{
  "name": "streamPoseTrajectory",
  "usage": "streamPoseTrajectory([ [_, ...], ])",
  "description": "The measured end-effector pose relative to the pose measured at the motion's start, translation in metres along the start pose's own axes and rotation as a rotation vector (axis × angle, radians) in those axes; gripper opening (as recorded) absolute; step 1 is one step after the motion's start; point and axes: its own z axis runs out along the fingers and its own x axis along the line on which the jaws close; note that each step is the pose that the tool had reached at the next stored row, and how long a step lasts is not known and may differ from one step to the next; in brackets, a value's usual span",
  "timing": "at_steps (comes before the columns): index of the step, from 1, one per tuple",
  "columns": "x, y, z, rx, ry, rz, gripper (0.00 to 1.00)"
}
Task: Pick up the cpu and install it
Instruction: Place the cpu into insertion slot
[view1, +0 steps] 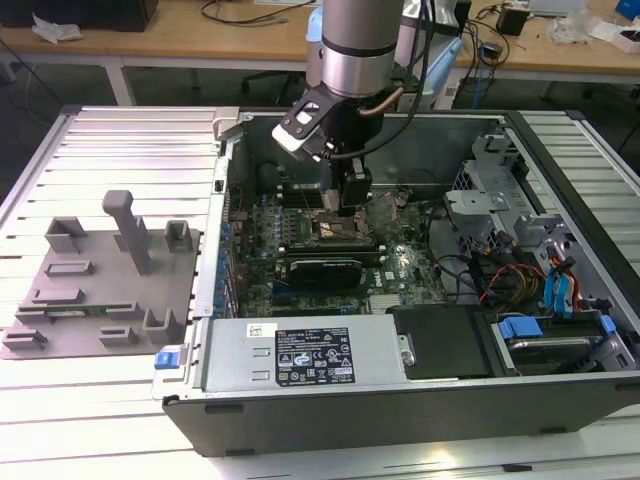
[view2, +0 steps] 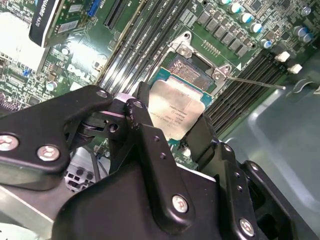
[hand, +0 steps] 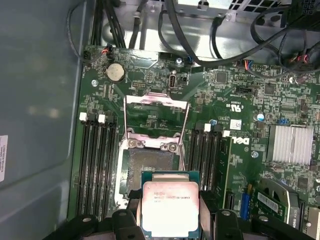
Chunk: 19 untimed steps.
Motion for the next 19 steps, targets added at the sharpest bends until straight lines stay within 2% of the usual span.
streamPoseTrajectory([
  [5, 0.0001, -0.0002, 0.0050, -0.0066, -0.0026, 0.023, 0.55],
  [7, 0.0002, -0.0004, 0.0087, -0.0066, -0.0080, 0.029, 0.55],
  [9, 0.0013, -0.0004, 0.0094, -0.0064, -0.0098, 0.033, 0.55],
  [10, 0.0025, -0.0002, 0.0101, -0.0062, -0.0133, 0.035, 0.55],
  [11, 0.0034, -0.0002, 0.0113, -0.0055, -0.0221, 0.039, 0.55],
  [12, 0.0037, -0.0001, 0.0132, -0.0053, -0.0234, 0.040, 0.55],
  [19, 0.0047, -0.0003, 0.0242, -0.0068, -0.0194, 0.040, 0.55],
])
